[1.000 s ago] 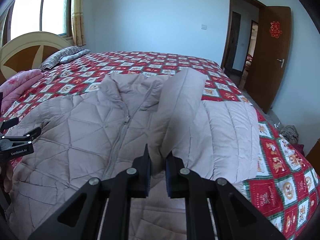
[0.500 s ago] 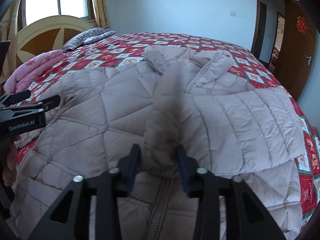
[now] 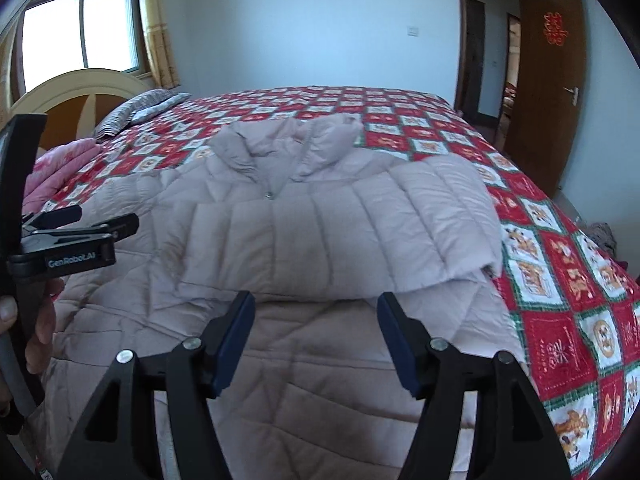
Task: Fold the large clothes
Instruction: 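Grasp the other sleeve with the left tool and fold it over the front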
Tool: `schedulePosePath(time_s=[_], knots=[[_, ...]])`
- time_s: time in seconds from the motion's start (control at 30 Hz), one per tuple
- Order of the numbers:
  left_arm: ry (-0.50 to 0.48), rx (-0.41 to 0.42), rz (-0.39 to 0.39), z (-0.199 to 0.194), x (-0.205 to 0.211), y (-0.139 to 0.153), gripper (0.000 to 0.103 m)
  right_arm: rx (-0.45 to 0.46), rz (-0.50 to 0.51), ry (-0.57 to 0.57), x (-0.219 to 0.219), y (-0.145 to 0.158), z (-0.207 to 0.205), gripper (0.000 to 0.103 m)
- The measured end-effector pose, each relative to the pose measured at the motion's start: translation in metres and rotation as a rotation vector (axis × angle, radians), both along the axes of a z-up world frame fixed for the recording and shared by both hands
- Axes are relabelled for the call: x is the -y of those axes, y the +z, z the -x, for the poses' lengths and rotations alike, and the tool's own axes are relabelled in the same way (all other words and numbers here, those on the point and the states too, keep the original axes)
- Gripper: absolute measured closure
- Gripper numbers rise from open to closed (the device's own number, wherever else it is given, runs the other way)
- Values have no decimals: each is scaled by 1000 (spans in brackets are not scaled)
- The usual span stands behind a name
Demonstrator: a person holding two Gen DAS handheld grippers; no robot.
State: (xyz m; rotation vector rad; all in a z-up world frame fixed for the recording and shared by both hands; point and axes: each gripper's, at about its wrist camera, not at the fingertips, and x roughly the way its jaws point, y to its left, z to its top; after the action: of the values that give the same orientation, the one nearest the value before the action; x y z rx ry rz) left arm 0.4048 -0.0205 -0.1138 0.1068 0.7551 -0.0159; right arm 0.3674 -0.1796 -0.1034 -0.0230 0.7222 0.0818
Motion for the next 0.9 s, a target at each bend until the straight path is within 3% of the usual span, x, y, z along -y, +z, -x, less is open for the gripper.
schedulePosePath(time_s=[0.17,0.2,0.23,0.27,0.3,0.33,0.37,0.43,0.73,0.8,0.83,0.9], knots=[[-83,-87,49,-15,32,-23,1,-37,5,-13,10,-24,4,36],[-95,-94,59,-17,36,-27,8,-41,4,-13,10,-29,5,36],[-106,-103,61,-19,39,-32,26,-41,3,-14,12,-32,6,35],[-116,-116,63,-20,41,-35,36,-40,2,-15,13,-35,7,33],[-137,-134,84,-22,43,-38,56,-42,-2,-18,14,-38,7,32],[-148,-142,99,-22,44,-40,67,-45,-8,-20,16,-40,7,32],[-149,-142,100,-22,45,-40,69,-49,-13,-23,17,-42,6,31],[-162,-118,95,-20,44,-37,90,-52,-16,-25,19,-46,6,28],[-97,-70,32,-5,3,-24,94,-55,-7,-24,20,-53,7,24],[-75,-73,22,-5,-1,-27,88,-66,1,-20,19,-52,6,24],[-63,-81,9,-6,-1,-28,80,-74,1,-18,19,-51,6,24],[-54,-63,-20,-3,-4,-26,76,-105,-13,-9,22,-46,8,24]])
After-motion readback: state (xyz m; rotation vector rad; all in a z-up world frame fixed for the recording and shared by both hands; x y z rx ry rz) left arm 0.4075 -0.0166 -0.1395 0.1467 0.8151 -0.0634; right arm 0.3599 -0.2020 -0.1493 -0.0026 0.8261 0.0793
